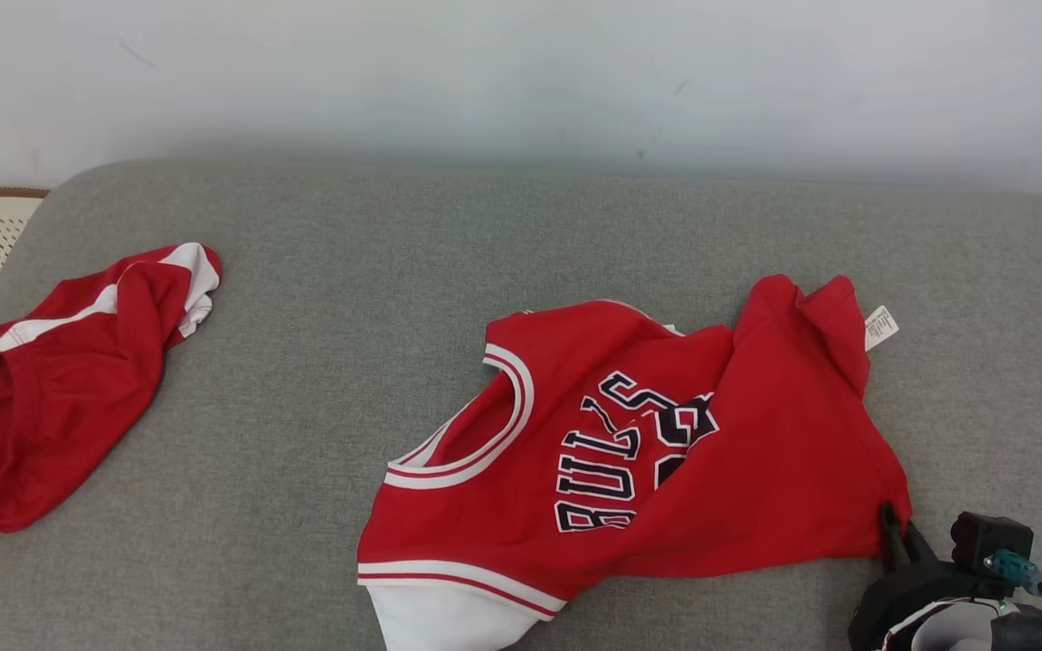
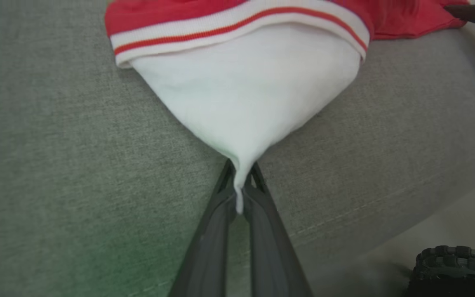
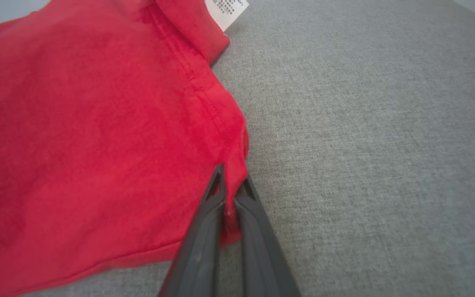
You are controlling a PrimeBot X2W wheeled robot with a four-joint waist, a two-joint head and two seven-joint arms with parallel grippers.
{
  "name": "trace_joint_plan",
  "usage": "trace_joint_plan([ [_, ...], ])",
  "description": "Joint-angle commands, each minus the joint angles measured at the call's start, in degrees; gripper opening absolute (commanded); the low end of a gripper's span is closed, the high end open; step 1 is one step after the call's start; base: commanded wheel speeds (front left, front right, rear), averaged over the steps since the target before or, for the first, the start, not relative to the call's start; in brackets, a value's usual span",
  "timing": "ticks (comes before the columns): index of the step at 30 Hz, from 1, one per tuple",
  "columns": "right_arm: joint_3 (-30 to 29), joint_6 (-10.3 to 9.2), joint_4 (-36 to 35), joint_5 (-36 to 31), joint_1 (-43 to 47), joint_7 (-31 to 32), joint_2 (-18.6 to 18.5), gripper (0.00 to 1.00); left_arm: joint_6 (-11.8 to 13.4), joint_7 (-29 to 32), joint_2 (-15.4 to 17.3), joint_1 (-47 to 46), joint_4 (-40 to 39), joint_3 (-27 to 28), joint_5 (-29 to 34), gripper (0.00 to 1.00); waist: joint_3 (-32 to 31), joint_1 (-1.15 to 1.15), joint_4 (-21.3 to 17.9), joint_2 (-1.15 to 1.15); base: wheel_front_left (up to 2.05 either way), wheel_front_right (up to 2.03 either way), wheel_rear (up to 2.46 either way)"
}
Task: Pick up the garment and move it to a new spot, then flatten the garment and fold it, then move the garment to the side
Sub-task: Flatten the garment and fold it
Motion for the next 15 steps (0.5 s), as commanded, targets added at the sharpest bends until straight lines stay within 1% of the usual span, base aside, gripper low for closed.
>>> trace_joint_plan([
  [1, 0.3, -0.04, 0.4, 0.2, 0.8, -0.3, 0.0, 0.00, 0.1, 0.0, 0.2, 1.1, -0.6, 0.2, 0.2, 0.00, -0.5, -0.01, 0.1, 0.00, 0.00, 0.00, 0.00],
  [6, 0.7, -0.04, -2.4, 2.8, 2.8, -1.0, 0.6, 0.00, 0.3, 0.0, 0.3, 4.3, -5.2, 2.0, -0.7, 0.00, -2.0, -0.01, 0.4, 0.00, 0.00, 0.00, 0.00],
  [9, 1.7, -0.04, -6.1, 5.4, 5.1, -1.1, 0.4, 0.00, 0.1, 0.0, -0.1, 6.8, -9.3, 3.1, -3.9, 0.00, -2.8, -0.01, 0.5, 0.00, 0.00, 0.00, 0.00],
  [11, 3.3, -0.04, -9.3, 8.1, 6.8, -1.1, 0.4, 0.00, 0.2, 0.0, 1.0, 7.7, -12.5, 3.3, -5.1, 0.00, -3.1, -0.01, 0.5, 0.00, 0.00, 0.00, 0.00],
  [13, 4.5, -0.04, -12.8, 9.6, 8.1, -1.0, -0.7, 0.00, 0.2, 0.0, 2.1, 7.9, -15.3, 3.6, -5.2, 0.00, -3.3, -0.01, 0.3, 0.00, 0.00, 0.00, 0.00],
  [15, 5.6, -0.04, -16.5, 11.2, 8.4, 0.1, -0.9, 0.00, 0.2, 0.0, 2.9, 6.8, -17.9, 3.9, -4.8, 0.00, -3.2, -0.01, -0.2, 0.00, 0.00, 0.00, 0.00],
])
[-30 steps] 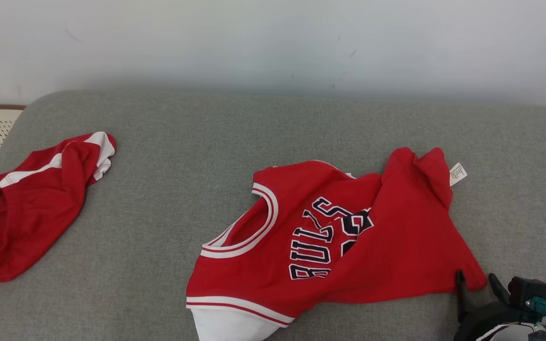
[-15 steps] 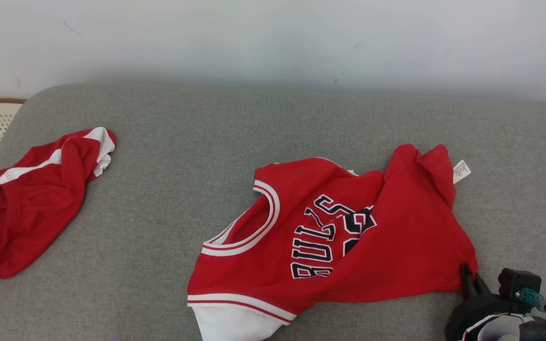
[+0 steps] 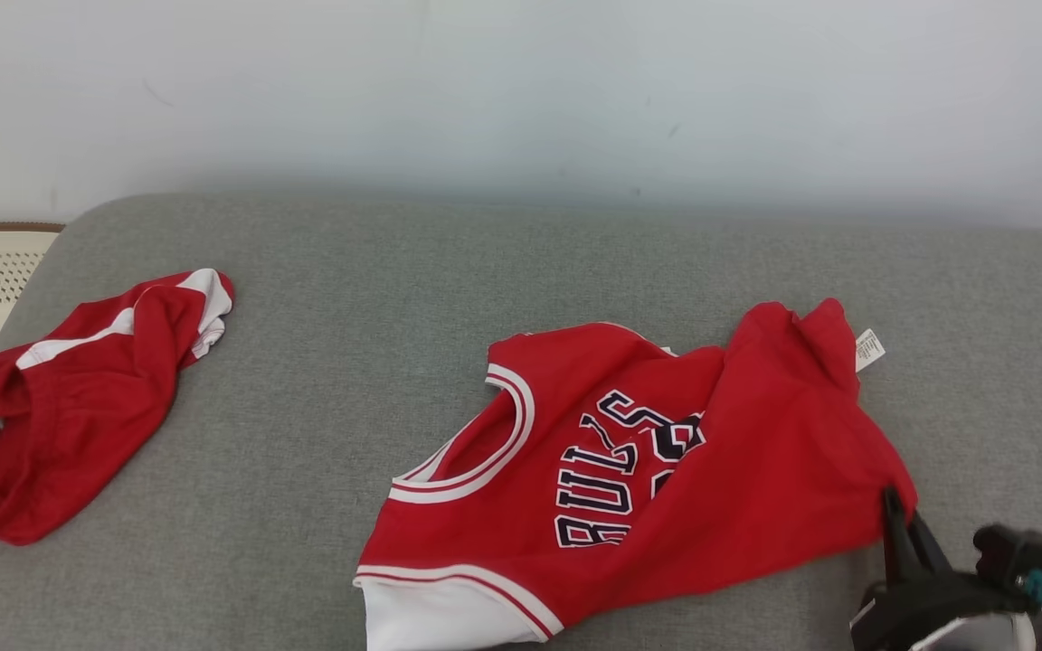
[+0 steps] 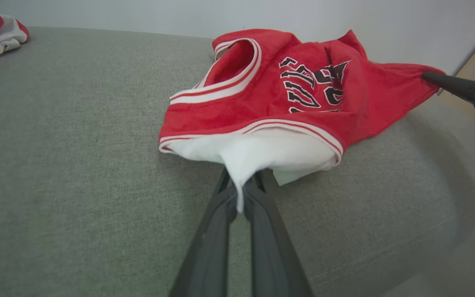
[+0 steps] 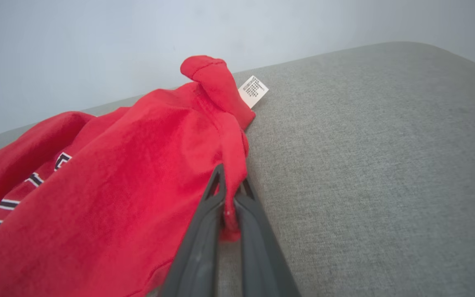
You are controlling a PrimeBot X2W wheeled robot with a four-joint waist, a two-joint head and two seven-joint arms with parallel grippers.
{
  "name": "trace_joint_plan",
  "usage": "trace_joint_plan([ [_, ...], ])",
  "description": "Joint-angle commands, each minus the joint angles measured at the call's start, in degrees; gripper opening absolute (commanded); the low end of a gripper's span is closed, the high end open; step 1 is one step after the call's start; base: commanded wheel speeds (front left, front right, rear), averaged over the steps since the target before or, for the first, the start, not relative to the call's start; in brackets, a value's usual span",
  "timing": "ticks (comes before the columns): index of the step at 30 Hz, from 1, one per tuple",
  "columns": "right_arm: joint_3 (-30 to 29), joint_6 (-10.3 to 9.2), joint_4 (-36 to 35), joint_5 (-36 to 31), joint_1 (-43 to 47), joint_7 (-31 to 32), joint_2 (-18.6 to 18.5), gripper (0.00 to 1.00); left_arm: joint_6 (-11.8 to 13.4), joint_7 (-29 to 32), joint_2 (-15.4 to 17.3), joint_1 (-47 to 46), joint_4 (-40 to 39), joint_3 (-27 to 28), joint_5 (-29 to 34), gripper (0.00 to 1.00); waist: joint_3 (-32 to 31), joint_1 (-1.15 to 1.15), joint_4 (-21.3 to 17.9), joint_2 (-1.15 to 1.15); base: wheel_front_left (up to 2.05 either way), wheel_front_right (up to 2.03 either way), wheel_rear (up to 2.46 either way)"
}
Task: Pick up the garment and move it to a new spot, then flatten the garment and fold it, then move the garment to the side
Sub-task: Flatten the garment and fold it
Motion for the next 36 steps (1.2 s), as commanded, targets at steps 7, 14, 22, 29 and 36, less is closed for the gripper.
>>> trace_joint_plan([
  [7, 5.0, -0.04, -11.8, 5.0, -6.2, 6.3, -1.8, 0.00, 0.1, 0.4, 3.7, -11.8, -4.0, 0.6, 0.0, 0.00, 2.5, 0.00, -2.8, 0.00, 0.00, 0.00, 0.00],
  [14, 8.0, -0.04, -11.2, 10.7, -21.4, 11.9, -1.8, 0.00, 0.0, 3.3, 10.0, -30.1, -3.4, -1.5, -4.6, 0.00, 8.3, 0.00, -6.1, 0.00, 0.00, 0.00, 0.00],
  [22, 7.7, -0.03, 5.0, 14.3, -51.0, 15.3, 1.4, 0.00, 0.0, 9.0, 18.9, -59.0, 4.6, -7.2, -14.5, 0.00, 17.2, 0.00, -9.7, 0.00, 0.00, 0.00, 0.00],
  [29, 4.2, -0.03, 20.7, 10.2, -74.3, 12.3, 3.9, 0.00, 0.0, 11.1, 22.2, -81.0, 15.5, -9.1, -19.9, 0.00, 22.6, 0.00, -12.2, 0.00, 0.00, 0.00, 0.00],
  [36, 0.0, -0.03, 32.7, 5.8, -88.8, 7.2, 5.8, 0.00, 0.0, 12.2, 22.8, -97.4, 23.1, -13.4, -16.9, 0.00, 24.3, 0.00, -14.7, 0.00, 0.00, 0.00, 0.00],
])
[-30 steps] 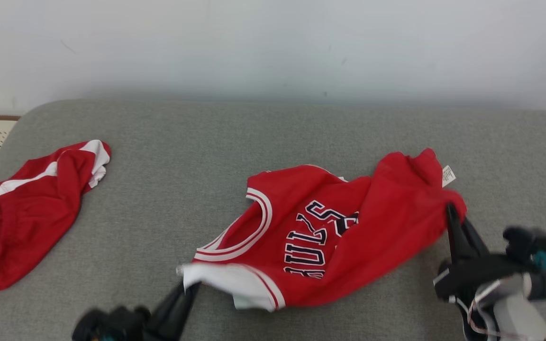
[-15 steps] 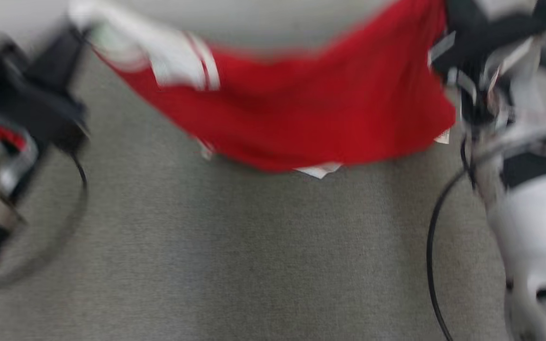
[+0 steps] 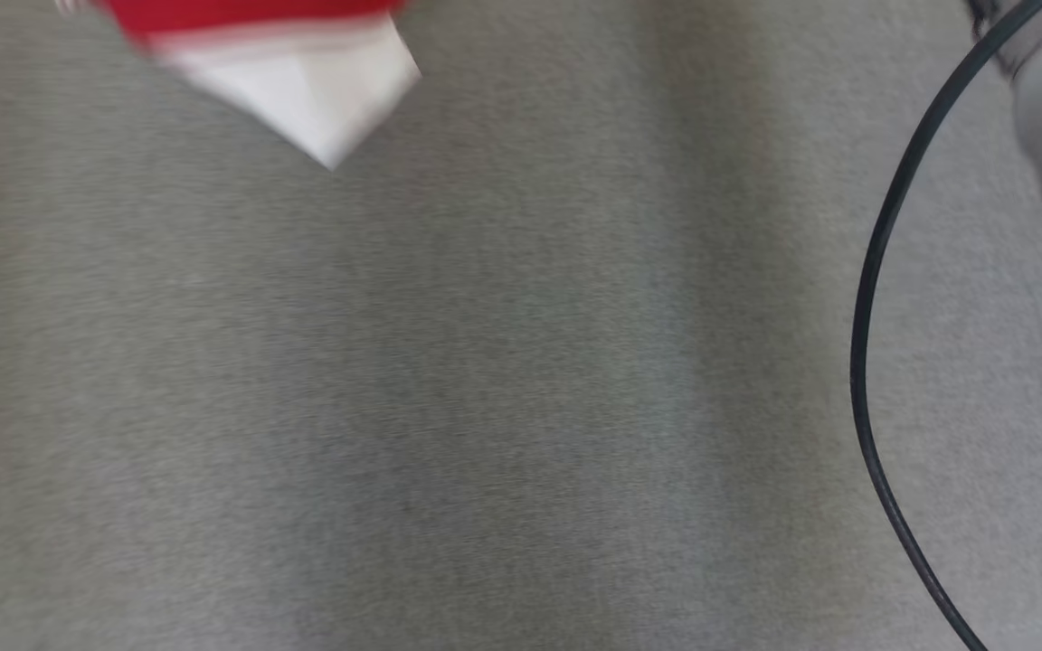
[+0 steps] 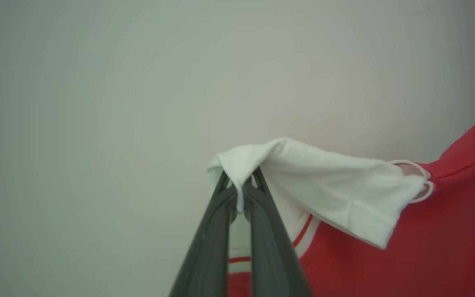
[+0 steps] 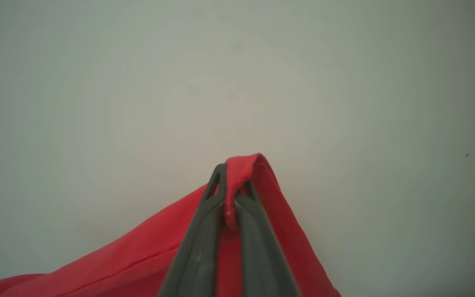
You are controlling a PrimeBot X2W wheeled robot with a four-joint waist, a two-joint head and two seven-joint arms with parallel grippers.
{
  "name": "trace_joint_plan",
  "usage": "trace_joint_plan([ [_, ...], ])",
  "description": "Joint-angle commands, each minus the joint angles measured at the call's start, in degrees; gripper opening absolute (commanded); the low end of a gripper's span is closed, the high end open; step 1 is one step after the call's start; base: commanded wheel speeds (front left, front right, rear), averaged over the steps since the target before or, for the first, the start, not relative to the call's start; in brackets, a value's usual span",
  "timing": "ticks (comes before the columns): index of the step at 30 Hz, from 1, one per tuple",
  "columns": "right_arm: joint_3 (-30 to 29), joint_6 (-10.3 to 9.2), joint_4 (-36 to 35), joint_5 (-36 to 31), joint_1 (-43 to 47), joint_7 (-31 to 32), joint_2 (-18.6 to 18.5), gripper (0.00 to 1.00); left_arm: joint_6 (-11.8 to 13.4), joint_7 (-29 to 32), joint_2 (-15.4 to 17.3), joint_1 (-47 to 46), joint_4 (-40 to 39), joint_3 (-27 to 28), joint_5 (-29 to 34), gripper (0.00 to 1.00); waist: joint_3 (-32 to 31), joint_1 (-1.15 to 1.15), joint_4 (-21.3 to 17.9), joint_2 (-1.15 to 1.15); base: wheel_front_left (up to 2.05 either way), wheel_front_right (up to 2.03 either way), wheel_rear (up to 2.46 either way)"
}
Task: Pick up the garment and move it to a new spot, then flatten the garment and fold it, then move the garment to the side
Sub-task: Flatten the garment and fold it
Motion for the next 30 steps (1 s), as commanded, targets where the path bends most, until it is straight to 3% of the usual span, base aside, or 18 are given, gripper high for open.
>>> trace_joint_plan([
  [1, -0.6, -0.02, 2.2, -1.3, -2.6, -1.5, 0.7, 0.00, 0.1, 0.2, 0.6, -4.3, 1.6, -1.3, 1.0, 0.00, 2.4, -0.01, -2.8, -0.02, 0.00, 0.00, 0.00],
  [10, -1.8, -0.02, 8.7, -5.1, -9.9, -7.0, 2.1, 0.00, 0.1, -2.2, -1.5, -15.2, 9.3, -5.1, 0.5, 0.00, 4.0, -0.01, -3.1, -0.02, 0.00, 0.00, 0.00],
  [16, -1.7, -0.02, 10.4, -5.9, -9.7, -7.4, 2.3, 0.00, 0.1, -4.7, -3.0, -15.0, 12.0, -5.5, -2.6, 0.00, 5.2, -0.01, -2.2, -0.02, 0.00, 0.00, 0.00],
  [22, 1.8, -0.02, 9.6, -3.5, -4.8, -7.9, 2.6, 0.00, 0.1, -8.9, -3.3, -9.1, 13.0, -5.7, -5.5, 0.00, 4.6, -0.01, -1.1, -0.02, 0.00, 0.00, 0.00],
  [30, 12.8, -0.02, 2.5, 5.8, 13.0, -6.8, 2.6, 0.00, 1.3, -12.1, -3.9, 8.4, 8.6, -3.4, -9.4, 0.00, -1.7, -0.01, -0.3, -0.02, 0.00, 0.00, 0.00],
])
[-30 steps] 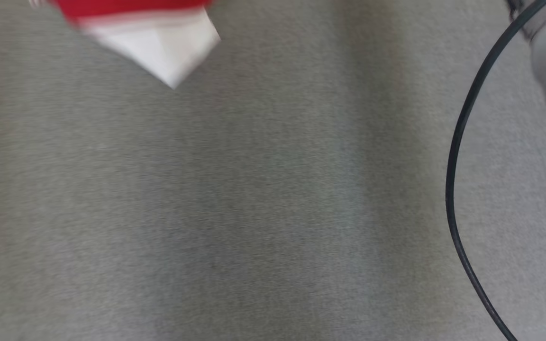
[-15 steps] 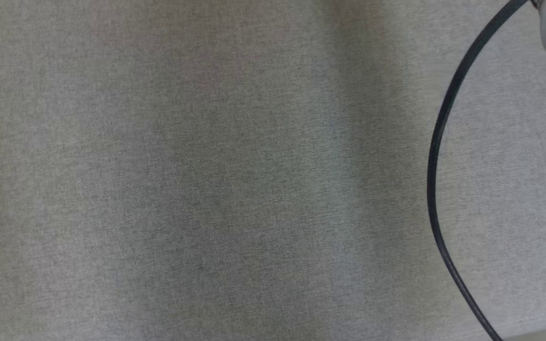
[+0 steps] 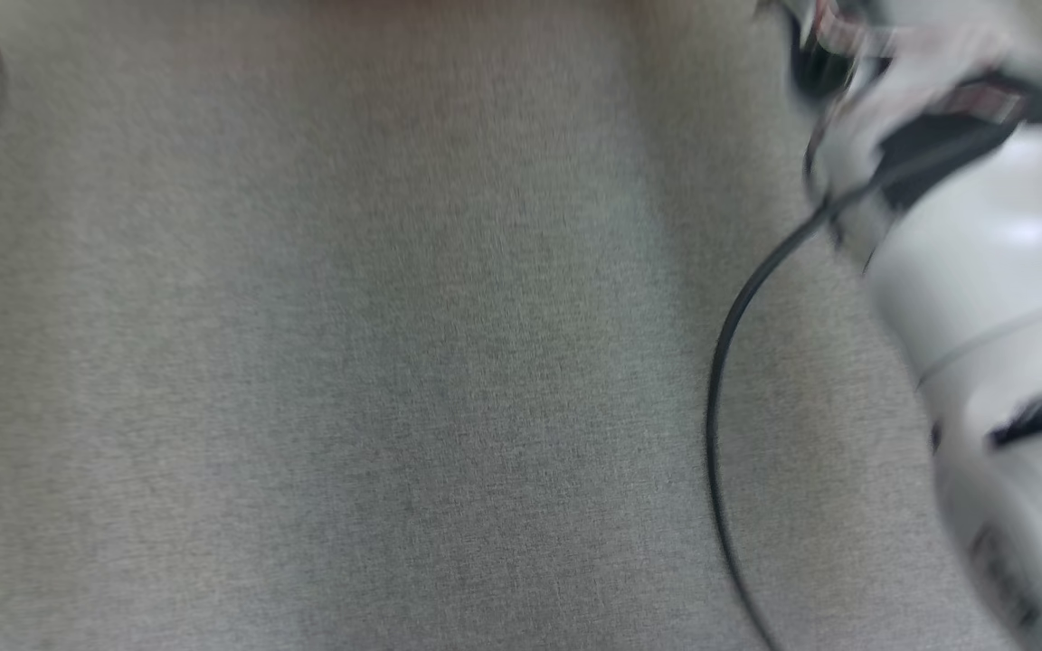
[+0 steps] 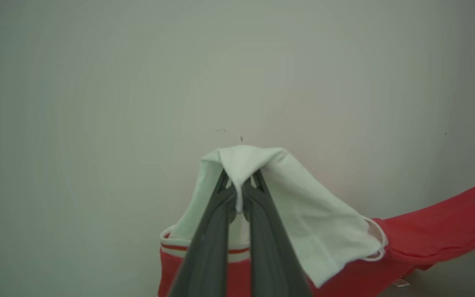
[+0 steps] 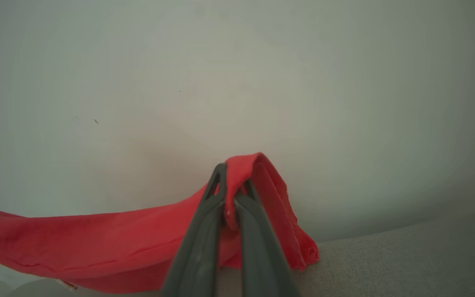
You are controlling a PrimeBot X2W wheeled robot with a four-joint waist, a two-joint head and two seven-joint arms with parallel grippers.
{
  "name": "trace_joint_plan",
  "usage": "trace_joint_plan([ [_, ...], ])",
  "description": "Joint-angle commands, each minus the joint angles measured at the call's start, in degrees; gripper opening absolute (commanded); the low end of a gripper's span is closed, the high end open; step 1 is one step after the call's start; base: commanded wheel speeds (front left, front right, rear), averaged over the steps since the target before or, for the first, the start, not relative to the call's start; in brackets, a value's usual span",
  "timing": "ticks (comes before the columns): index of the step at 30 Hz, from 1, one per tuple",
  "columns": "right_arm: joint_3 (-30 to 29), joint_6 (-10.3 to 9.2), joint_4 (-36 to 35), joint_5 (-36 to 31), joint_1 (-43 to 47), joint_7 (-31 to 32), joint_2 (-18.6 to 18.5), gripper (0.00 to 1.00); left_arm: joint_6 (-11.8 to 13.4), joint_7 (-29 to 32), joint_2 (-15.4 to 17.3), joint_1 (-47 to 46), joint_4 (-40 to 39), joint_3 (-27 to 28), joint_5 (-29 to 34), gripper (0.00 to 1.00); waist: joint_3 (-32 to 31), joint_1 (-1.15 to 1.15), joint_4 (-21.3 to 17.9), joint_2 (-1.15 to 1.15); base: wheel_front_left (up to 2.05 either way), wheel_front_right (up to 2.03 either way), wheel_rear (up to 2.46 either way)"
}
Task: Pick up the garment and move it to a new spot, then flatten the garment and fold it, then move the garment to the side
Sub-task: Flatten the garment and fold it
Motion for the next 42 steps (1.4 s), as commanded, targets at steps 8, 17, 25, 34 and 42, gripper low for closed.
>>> trace_joint_plan([
  [8, 8.5, -0.02, -10.6, 10.0, 19.0, -0.2, -3.9, 0.00, 5.7, -0.6, 0.8, 25.0, -16.3, 7.9, -4.2, 0.00, -8.9, 0.00, 0.7, -0.01, 0.00, 0.00, 0.00],
  [17, 14.2, -0.02, -22.1, 16.4, 37.7, -1.4, -11.0, 0.00, 13.5, -0.6, -0.4, 54.8, -36.5, 14.5, -2.6, 0.00, -12.9, 0.00, 0.9, -0.01, 0.00, 0.00, 0.00],
  [25, 15.8, -0.02, -29.0, 16.2, 49.7, -1.7, -15.2, 0.00, 14.4, -0.6, -4.9, 73.2, -44.6, 18.1, -0.9, 0.00, -14.9, 0.00, 1.9, -0.01, 0.00, 0.00, 0.00],
  [34, 11.5, -0.02, -32.5, 14.2, 60.5, -1.2, -17.6, 0.00, 12.8, -0.5, -12.6, 85.4, -45.1, 20.1, 0.7, 0.00, -18.1, 0.00, 3.6, -0.01, 0.00, 0.00, 0.00],
  [42, 5.7, -0.02, -36.5, 9.3, 72.8, 2.7, -17.5, 0.00, 10.2, -0.5, -18.3, 94.2, -41.8, 17.4, 3.2, 0.00, -22.8, 0.00, 6.3, -0.01, 0.00, 0.00, 0.00],
])
